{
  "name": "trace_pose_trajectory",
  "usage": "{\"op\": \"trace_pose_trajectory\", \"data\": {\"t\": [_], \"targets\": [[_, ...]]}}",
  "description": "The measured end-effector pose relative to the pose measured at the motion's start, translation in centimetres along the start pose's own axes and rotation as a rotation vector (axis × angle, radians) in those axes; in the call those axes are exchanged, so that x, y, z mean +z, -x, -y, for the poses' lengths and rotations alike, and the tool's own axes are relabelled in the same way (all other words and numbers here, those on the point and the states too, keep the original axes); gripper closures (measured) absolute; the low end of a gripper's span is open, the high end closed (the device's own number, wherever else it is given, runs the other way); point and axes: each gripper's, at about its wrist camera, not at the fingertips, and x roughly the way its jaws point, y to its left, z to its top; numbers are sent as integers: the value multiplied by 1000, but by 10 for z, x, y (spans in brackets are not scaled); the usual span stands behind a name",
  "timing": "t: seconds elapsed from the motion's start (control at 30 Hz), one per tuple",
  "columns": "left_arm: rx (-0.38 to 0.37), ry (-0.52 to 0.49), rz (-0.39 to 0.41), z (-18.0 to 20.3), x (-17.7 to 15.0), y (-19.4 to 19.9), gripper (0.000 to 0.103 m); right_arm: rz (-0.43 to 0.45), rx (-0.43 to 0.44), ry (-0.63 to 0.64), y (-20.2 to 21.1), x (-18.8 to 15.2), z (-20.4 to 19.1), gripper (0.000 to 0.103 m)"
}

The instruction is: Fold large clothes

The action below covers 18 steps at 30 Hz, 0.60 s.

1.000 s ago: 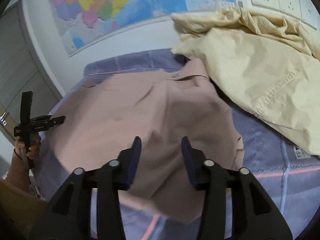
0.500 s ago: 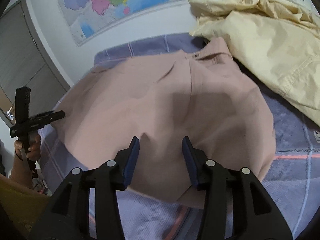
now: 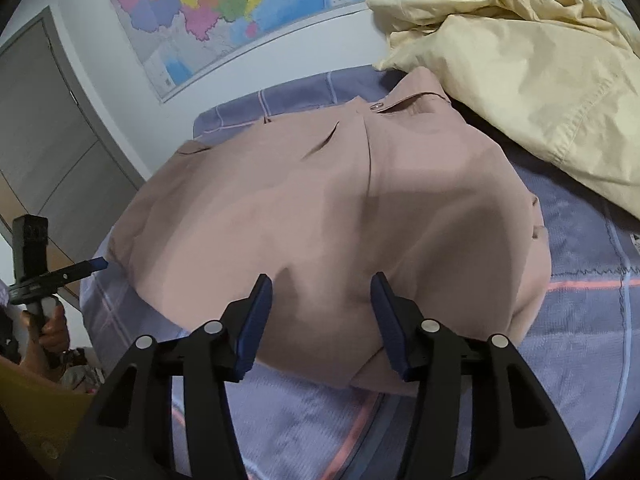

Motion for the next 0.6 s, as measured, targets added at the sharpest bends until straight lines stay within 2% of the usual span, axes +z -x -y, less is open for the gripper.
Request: {"op": "trace_pose_trajectory", "data": {"t": [0.13, 0.2, 0.27, 0.37, 0.43, 0.5, 0.57, 0.6], "targets": [[91, -65, -19, 8, 6, -16, 23, 14, -6, 26, 6, 4, -5, 47], [105, -66, -27, 5, 12, -27, 33, 20, -23, 35, 9, 5, -5, 46], [159, -69, -47, 1, 18, -40, 59, 26, -35, 27, 11, 6, -2, 46], [133, -33, -25, -7, 32, -44, 82, 37, -42, 10, 15, 6, 4, 46], [145, -45, 0, -3, 41, -42, 84, 56, -62, 7, 20, 10, 6, 47], [164, -41, -8, -1, 46, -47, 83, 72, -71, -3, 23, 14, 8, 45], [188, -31, -38, -4, 45, -54, 72, 58, -94, -3, 17, 16, 15, 43], [209, -29, -49, -6, 43, -56, 58, 43, -125, -8, 13, 16, 18, 44]]}}
